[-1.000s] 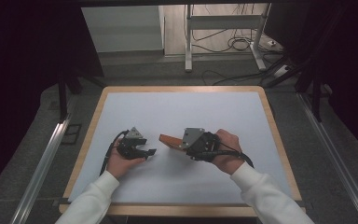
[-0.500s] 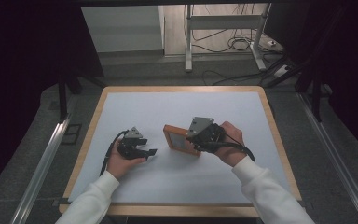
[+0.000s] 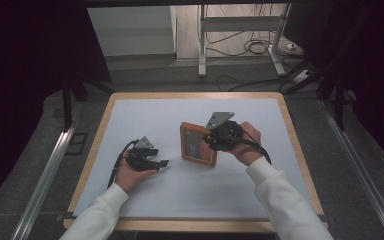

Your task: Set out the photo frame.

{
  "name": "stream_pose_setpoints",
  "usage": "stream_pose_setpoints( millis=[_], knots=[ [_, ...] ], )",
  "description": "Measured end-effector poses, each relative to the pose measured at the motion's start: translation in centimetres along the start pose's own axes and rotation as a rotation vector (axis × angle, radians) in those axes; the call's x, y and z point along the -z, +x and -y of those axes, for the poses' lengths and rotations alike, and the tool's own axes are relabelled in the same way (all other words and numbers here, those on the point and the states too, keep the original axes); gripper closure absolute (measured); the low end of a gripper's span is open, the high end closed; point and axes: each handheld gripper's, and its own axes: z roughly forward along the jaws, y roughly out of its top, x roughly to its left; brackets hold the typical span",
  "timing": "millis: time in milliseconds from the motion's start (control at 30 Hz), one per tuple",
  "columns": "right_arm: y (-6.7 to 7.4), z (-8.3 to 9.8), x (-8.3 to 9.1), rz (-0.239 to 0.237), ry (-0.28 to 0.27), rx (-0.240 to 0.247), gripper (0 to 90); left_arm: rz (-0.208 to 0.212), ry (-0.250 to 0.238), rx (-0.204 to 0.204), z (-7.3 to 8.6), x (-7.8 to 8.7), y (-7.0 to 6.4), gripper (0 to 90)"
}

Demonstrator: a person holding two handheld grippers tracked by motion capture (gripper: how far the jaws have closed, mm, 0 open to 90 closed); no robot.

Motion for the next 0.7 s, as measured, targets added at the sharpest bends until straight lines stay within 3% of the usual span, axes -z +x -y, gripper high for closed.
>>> stream_pose_setpoints(
  millis=[333, 700],
  knots=[
    [-1.6, 0.3, -1.4, 0.017, -0.007, -0.086, 45.9, 0.000, 0.006, -0.008, 0.0, -0.1, -0.1, 32.8],
    [-2.8, 0.4, -3.1, 0.045, 0.027, -0.139, 35.8, 0.001, -0.002, -0.005, 0.0, -0.1, -0.2, 32.8]
  ],
)
